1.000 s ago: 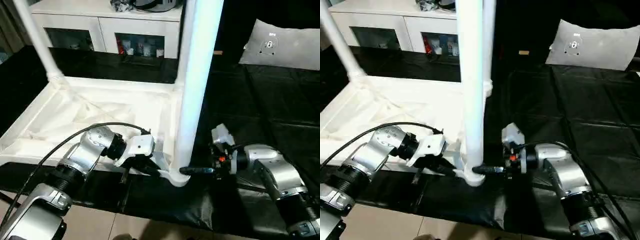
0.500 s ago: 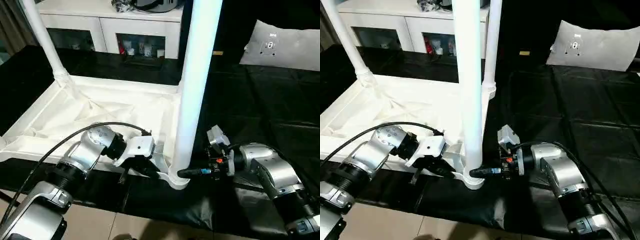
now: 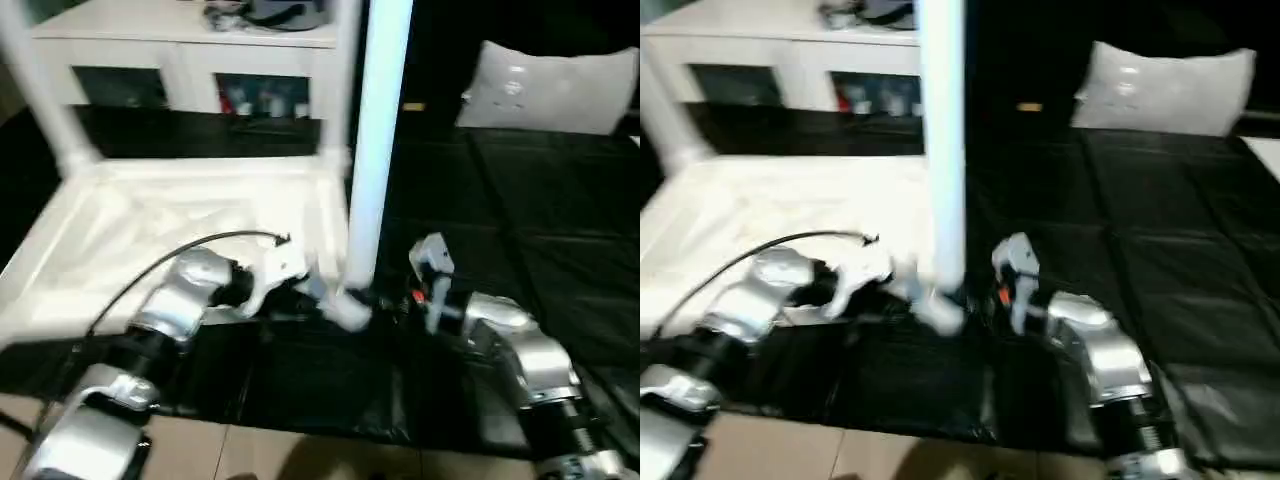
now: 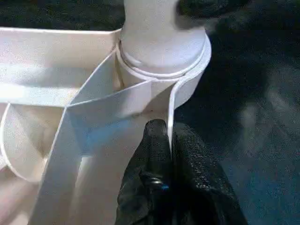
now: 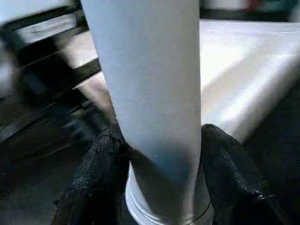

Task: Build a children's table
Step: Rotate leg to tighten

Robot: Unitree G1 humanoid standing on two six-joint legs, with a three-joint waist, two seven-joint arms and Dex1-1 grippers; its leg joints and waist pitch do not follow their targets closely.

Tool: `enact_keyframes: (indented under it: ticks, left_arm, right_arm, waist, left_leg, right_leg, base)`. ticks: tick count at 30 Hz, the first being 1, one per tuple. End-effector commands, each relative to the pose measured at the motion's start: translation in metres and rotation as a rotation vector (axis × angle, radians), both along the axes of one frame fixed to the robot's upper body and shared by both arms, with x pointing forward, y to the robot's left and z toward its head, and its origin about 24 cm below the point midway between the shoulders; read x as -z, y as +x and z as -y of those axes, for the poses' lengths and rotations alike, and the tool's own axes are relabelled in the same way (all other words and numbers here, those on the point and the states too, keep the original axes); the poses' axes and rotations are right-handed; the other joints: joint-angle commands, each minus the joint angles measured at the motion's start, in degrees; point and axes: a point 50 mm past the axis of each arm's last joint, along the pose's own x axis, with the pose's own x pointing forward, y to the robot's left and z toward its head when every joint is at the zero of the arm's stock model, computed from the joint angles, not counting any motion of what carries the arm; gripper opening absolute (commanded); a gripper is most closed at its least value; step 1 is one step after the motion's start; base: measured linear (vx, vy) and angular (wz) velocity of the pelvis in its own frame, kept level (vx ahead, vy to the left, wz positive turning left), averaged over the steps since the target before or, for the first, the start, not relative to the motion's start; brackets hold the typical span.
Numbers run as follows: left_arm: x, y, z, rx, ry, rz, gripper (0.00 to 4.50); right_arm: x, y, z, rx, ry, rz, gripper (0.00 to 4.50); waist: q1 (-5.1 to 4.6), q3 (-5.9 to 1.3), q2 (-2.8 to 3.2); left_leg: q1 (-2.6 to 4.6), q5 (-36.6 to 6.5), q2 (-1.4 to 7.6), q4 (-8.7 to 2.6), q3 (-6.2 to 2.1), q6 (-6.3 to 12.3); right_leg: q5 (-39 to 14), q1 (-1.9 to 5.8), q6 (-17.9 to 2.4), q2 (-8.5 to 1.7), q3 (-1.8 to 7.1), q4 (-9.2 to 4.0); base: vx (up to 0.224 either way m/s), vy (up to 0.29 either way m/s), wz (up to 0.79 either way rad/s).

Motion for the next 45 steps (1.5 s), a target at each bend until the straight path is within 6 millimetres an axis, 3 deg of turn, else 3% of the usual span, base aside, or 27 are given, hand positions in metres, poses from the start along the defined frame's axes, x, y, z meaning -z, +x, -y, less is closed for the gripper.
enact_keyframes:
  ticks: [1, 5, 7, 10, 12, 14, 18, 20, 24, 30, 35, 41, 45]
  left_arm:
    - [-0.004, 0.006, 0.028, -0.077, -0.073, 0.029, 0.0]
    - [-0.004, 0.014, 0.046, -0.206, -0.081, 0.055, 0.0]
    - [-0.006, 0.019, 0.063, -0.299, -0.07, 0.101, 0.0]
    - [-0.006, 0.02, 0.066, -0.313, -0.062, 0.108, 0.0]
    - [-0.006, 0.02, 0.07, -0.32, -0.059, 0.115, 0.0]
    - [-0.006, 0.02, 0.075, -0.313, -0.047, 0.132, 0.0]
    - [-0.004, 0.02, 0.071, -0.302, -0.026, 0.136, 0.0]
    - [-0.002, 0.02, 0.062, -0.289, -0.012, 0.129, 0.0]
    - [0.0, 0.018, 0.053, -0.263, 0.0, 0.115, 0.0]
    - [0.007, 0.008, 0.032, -0.104, 0.032, 0.085, 0.0]
    - [0.006, 0.002, 0.021, 0.046, 0.048, 0.08, 0.0]
    - [0.007, -0.014, -0.003, 0.331, 0.141, 0.025, 0.0]
    - [0.004, -0.018, -0.008, 0.421, 0.132, -0.002, 0.0]
  right_arm:
    - [0.007, -0.004, -0.037, -0.046, 0.002, -0.029, 1.96]
    - [0.01, 0.006, -0.05, 0.138, -0.019, -0.038, 1.95]
    - [0.009, 0.018, -0.062, 0.332, -0.095, -0.031, 1.95]
    - [0.009, 0.02, -0.064, 0.367, -0.12, -0.022, 1.95]
    - [0.008, 0.021, -0.067, 0.386, -0.098, -0.028, 1.95]
    - [0.005, 0.023, -0.071, 0.405, -0.057, -0.026, 2.63]
    - [0.001, 0.025, -0.067, 0.431, -0.036, 0.002, 2.72]
    - [-0.001, 0.023, -0.057, 0.396, -0.035, 0.054, 3.03]
    - [-0.005, 0.019, -0.044, 0.33, -0.013, 0.097, 3.24]
    - [-0.01, 0.006, 0.002, 0.097, -0.025, 0.152, 3.85]
    - [-0.012, 0.002, 0.03, -0.03, -0.117, 0.168, 4.22]
    - [-0.025, -0.009, 0.046, -0.322, -0.127, 0.134, 4.22]
    - [-0.025, -0.011, 0.045, -0.426, -0.109, 0.096, 3.85]
  waist:
    - [0.0, -2.97, -0.55]
    - [-0.36, -3.03, -0.45]
    - [-0.48, -3.0, -0.4]
    - [-0.53, -3.06, -0.26]
    - [-0.4, -3.27, -0.23]
    - [-0.41, -3.34, -0.21]
    - [-0.36, -3.18, -0.08]
    - [-0.38, -3.14, -0.07]
    - [-0.41, -3.25, -0.25]
    - [-0.13, -3.38, -0.17]
    - [0.1, -3.21, -0.36]
    - [0.85, -3.12, -0.37]
    - [1.51, -3.24, -0.67]
  left_leg:
    - [-0.21, -14.4, 1.37, -4.52, -0.64, 1.72]
    - [-0.32, -13.1, 1.16, -4.39, -0.54, 2.4]
    - [-0.4, -12.2, 1.11, -4.41, -0.55, 2.29]
    - [-0.4, -12.4, 1.14, -4.49, -0.6, 2.46]
    - [-0.39, -11.1, 1.22, -4.38, -0.45, 3.34]
    - [-0.48, -10.5, 1.18, -4.34, -0.35, 3.8]
    - [-0.43, -11.3, 1.34, -4.53, -0.39, 4.02]
    - [-0.4, -12.2, 1.41, -4.6, -0.42, 3.78]
    - [-0.67, -11.6, 1.47, -4.59, -0.51, 4.44]
    - [-0.84, -10.0, 1.57, -4.21, -0.32, 6.65]
    - [-0.72, -10.9, 1.78, -4.28, -0.32, 6.56]
    - [-0.39, -11.7, 2.17, -4.46, -0.35, 6.33]
    - [-0.33, -11.0, 2.31, -4.35, -0.16, 6.11]
  right_leg:
    - [-28.6, 2.66, -5.9, -3.17, 2.15, -5.28]
    - [-27.2, 2.69, -6.5, -3.11, 2.24, -5.23]
    - [-26.6, 2.67, -6.6, -3.11, 2.25, -5.18]
    - [-26.0, 2.83, -6.3, -3.08, 2.31, -5.13]
    - [-22.1, 2.89, -7.3, -3.04, 2.53, -4.8]
    - [-20.0, 2.96, -8.2, -3.01, 2.56, -4.66]
    - [-20.2, 3.08, -8.7, -3.07, 2.52, -4.67]
    - [-21.0, 3.1, -8.4, -3.09, 2.52, -4.76]
    - [-19.3, 3.41, -8.6, -3.19, 2.58, -4.54]
    - [-15.6, 3.68, -10.6, -3.14, 2.63, -4.14]
    - [-18.5, 3.55, -10.6, -3.25, 2.64, -4.33]
    - [-19.3, 3.23, -11.0, -3.3, 2.75, -4.2]
    - [-19.0, 3.24, -11.4, -3.4, 2.74, -3.91]
  base:
    - [0.0, 0.0, 0.0]
    - [0.0, 0.0, 0.0]
    - [0.0, 0.0, 0.0]
    - [0.0, 0.0, 0.0]
    - [0.0, 0.0, 0.0]
    - [0.0, 0.0, 0.0]
    - [0.0, 0.0, 0.0]
    - [0.0, 0.0, 0.0]
    - [0.0, 0.0, 0.0]
    - [0.0, 0.0, 0.0]
    - [0.0, 0.0, 0.0]
    - [0.0, 0.0, 0.0]
    - [0.0, 0.0, 0.0]
